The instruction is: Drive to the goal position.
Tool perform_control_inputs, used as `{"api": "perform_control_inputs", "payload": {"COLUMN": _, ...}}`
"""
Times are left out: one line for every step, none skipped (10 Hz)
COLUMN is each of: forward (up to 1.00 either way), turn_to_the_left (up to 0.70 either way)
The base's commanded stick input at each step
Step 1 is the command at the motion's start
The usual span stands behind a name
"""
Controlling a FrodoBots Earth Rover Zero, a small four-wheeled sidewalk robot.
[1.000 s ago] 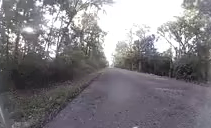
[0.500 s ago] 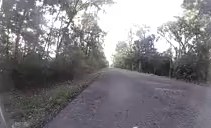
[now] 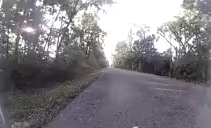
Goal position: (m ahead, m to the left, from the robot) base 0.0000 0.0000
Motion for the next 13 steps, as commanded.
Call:
{"api": "perform_control_inputs", "payload": {"forward": 0.05, "turn_to_the_left": 0.00}}
{"api": "perform_control_inputs", "payload": {"forward": 0.05, "turn_to_the_left": 0.00}}
{"api": "perform_control_inputs", "payload": {"forward": 0.05, "turn_to_the_left": 0.00}}
{"api": "perform_control_inputs", "payload": {"forward": 0.05, "turn_to_the_left": 0.00}}
{"api": "perform_control_inputs", "payload": {"forward": 0.05, "turn_to_the_left": 0.00}}
{"api": "perform_control_inputs", "payload": {"forward": 0.05, "turn_to_the_left": 0.00}}
{"api": "perform_control_inputs", "payload": {"forward": 0.05, "turn_to_the_left": 0.00}}
{"api": "perform_control_inputs", "payload": {"forward": 0.05, "turn_to_the_left": 0.00}}
{"api": "perform_control_inputs", "payload": {"forward": 0.05, "turn_to_the_left": 0.00}}
{"api": "perform_control_inputs", "payload": {"forward": 0.05, "turn_to_the_left": 0.00}}
{"api": "perform_control_inputs", "payload": {"forward": 0.05, "turn_to_the_left": 0.00}}
{"api": "perform_control_inputs", "payload": {"forward": 0.05, "turn_to_the_left": 0.00}}
{"api": "perform_control_inputs", "payload": {"forward": 0.05, "turn_to_the_left": 0.00}}
